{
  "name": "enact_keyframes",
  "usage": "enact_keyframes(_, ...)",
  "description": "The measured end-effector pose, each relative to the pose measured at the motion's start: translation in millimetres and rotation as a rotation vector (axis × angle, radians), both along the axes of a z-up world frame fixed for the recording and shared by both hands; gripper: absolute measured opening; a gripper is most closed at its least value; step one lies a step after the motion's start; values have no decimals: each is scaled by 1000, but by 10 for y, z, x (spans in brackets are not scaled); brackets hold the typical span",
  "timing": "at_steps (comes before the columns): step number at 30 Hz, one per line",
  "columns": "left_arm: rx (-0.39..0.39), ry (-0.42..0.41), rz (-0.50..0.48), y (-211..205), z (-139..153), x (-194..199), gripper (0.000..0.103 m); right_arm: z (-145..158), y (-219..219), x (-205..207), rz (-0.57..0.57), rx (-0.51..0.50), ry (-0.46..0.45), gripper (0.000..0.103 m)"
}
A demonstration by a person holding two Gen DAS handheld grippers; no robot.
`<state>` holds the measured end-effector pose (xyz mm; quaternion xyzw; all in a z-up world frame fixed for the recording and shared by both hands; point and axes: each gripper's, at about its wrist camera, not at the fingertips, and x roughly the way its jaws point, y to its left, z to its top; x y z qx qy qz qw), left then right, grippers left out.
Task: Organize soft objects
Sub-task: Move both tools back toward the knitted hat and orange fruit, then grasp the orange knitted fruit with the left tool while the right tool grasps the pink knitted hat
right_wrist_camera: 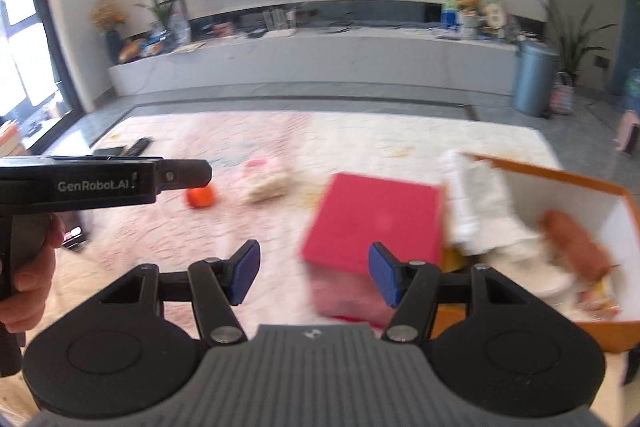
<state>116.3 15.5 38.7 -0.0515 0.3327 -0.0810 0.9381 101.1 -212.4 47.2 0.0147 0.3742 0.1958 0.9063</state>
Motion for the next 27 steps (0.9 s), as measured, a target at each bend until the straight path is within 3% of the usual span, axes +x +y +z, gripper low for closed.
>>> enact_keyframes(9, -48, 15, 120, 804, -236, -159, 64, -237, 707, -6, 61, -48, 12, 60)
enact_keyframes(14, -39, 33, 161, 1117, -360, -60, 62, -332, 1007, 165, 90, -85, 11, 60)
enact_keyframes(21, -15, 80, 93, 1331, -570, 397, 61, -478, 1337, 582, 131, -118, 11, 60)
enact_keyframes(27, 50, 153, 46, 1297, -837, 911, 61, -642, 1526, 1071, 132, -142, 31, 60)
